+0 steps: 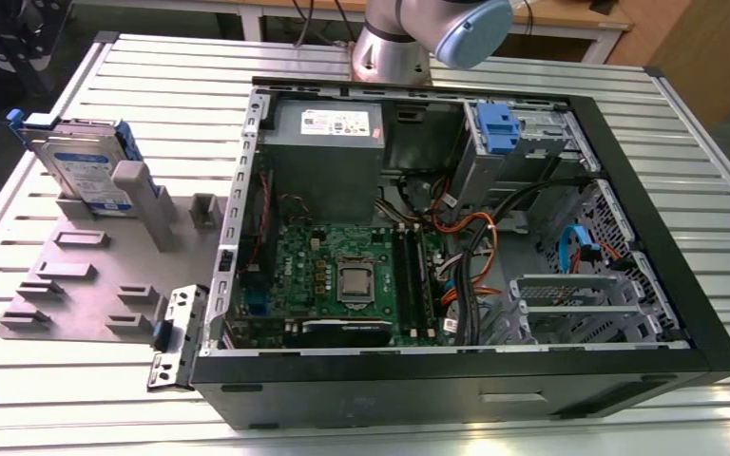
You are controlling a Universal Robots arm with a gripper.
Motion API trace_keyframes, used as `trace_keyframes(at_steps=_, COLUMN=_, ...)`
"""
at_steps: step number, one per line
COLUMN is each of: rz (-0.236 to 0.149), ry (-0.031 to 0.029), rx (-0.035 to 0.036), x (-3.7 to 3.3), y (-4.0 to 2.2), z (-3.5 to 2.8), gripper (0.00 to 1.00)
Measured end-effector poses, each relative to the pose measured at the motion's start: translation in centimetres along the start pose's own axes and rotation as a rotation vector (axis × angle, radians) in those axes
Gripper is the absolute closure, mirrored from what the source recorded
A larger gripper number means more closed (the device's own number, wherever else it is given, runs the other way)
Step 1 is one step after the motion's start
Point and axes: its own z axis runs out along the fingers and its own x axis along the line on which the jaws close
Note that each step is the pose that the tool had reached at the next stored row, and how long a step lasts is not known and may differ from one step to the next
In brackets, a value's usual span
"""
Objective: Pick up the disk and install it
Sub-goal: 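Pick up the disk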
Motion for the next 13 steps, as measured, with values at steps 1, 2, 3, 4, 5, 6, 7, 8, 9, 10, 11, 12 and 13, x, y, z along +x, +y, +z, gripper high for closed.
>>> trace_keyframes(at_steps=1, rz=-0.018, ry=0.0007, rx=-0.0004, x=0.0, y=0.0, z=0.02, gripper=0.89)
trace_keyframes(at_steps=2, rz=-0.036, ry=0.0014, rx=-0.0009, x=0.0, y=0.0, z=0.03, gripper=0.89)
trace_keyframes(at_steps=3, rz=-0.053, ry=0.0021, rx=-0.0013, x=0.0, y=0.0, z=0.05, gripper=0.89)
trace_keyframes(at_steps=4, rz=-0.073, ry=0.0028, rx=-0.0019, x=0.0, y=0.0, z=0.07, gripper=0.89)
trace_keyframes(at_steps=5, rz=-0.091, ry=0.0035, rx=-0.0023, x=0.0, y=0.0, z=0.08, gripper=0.89)
trace_keyframes(at_steps=6, rz=-0.109, ry=0.0042, rx=-0.0028, x=0.0, y=0.0, z=0.1, gripper=0.89)
trace_keyframes(at_steps=7, rz=-0.127, ry=0.0048, rx=-0.0032, x=0.0, y=0.0, z=0.11, gripper=0.89)
trace_keyframes(at_steps=8, rz=-0.145, ry=0.0055, rx=-0.0037, x=0.0, y=0.0, z=0.13, gripper=0.89)
trace_keyframes(at_steps=9, rz=-0.163, ry=0.0062, rx=-0.0042, x=0.0, y=0.0, z=0.15, gripper=0.89)
trace_keyframes(at_steps=10, rz=-0.181, ry=0.0069, rx=-0.0046, x=0.0, y=-0.01, z=0.16, gripper=0.89)
trace_keyframes(at_steps=11, rz=-0.2, ry=0.0076, rx=-0.0051, x=0.01, y=-0.01, z=0.18, gripper=0.89)
trace_keyframes(at_steps=12, rz=-0.218, ry=0.0083, rx=-0.0056, x=0.01, y=-0.01, z=0.2, gripper=0.89)
trace_keyframes(at_steps=13, rz=-0.236, ry=0.009, rx=-0.006, x=0.01, y=-0.01, z=0.21, gripper=0.89)
